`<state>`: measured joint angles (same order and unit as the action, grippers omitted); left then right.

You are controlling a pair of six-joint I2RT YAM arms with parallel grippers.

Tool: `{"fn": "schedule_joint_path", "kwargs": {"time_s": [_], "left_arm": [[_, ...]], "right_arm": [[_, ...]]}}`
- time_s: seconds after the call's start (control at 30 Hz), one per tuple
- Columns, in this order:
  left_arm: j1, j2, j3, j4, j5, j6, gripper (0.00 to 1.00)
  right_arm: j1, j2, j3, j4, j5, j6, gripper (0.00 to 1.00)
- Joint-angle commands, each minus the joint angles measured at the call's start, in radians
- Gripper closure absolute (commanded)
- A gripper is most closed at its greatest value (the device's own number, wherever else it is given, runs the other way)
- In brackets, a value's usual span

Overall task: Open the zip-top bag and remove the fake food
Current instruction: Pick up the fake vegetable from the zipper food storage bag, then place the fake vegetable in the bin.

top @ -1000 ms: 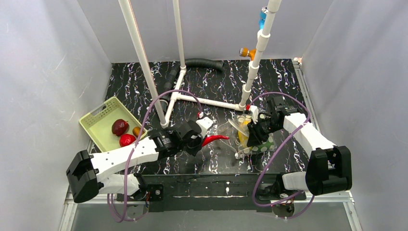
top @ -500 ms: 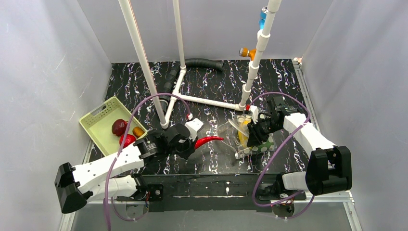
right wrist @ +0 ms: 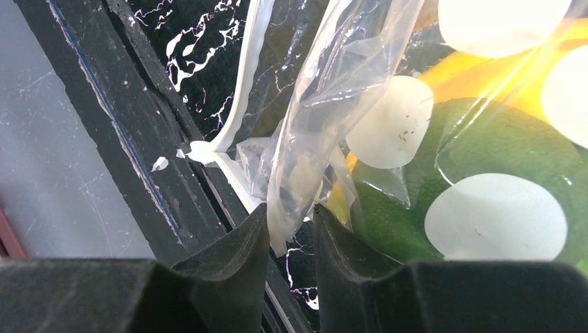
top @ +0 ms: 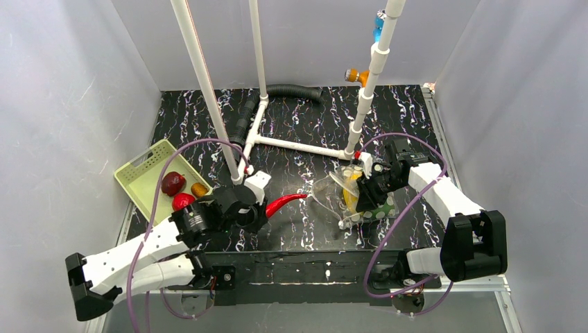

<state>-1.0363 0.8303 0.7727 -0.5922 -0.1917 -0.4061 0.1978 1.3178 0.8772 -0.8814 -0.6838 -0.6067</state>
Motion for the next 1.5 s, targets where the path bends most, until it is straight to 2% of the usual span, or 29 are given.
{"fn": "schedule_joint_path", "kwargs": {"time_s": [0.0, 0.13, 0.33, 0.57, 1.0, 1.47], "left_arm": [[0.002, -0.060, -0.003, -0.118, -0.080, -0.078, 1.00], [0.002, -0.114, 0.002, -0.179, -0.124, -0.122, 1.00], [0.008, -0.173, 0.062, -0.370, -0.259, -0.244, 1.00], [0.017, -0.195, 0.093, -0.474, -0.365, -0.325, 1.00], [0.069, -0.235, 0.095, -0.467, -0.488, -0.321, 1.00], [0.223, -0.207, 0.096, -0.337, -0.471, -0.218, 1.00]], "right_arm": [[0.005, 0.008, 0.038, -0.012, -0.014, -0.016, 0.64], [0.006, 0.009, 0.038, -0.012, -0.014, -0.015, 0.64], [0.006, 0.011, 0.037, -0.013, -0.015, -0.015, 0.64], [0.008, 0.012, 0.039, -0.013, -0.013, -0.015, 0.64], [0.009, 0.011, 0.038, -0.012, -0.014, -0.015, 0.64], [0.011, 0.009, 0.038, -0.012, -0.011, -0.015, 0.64]]}}
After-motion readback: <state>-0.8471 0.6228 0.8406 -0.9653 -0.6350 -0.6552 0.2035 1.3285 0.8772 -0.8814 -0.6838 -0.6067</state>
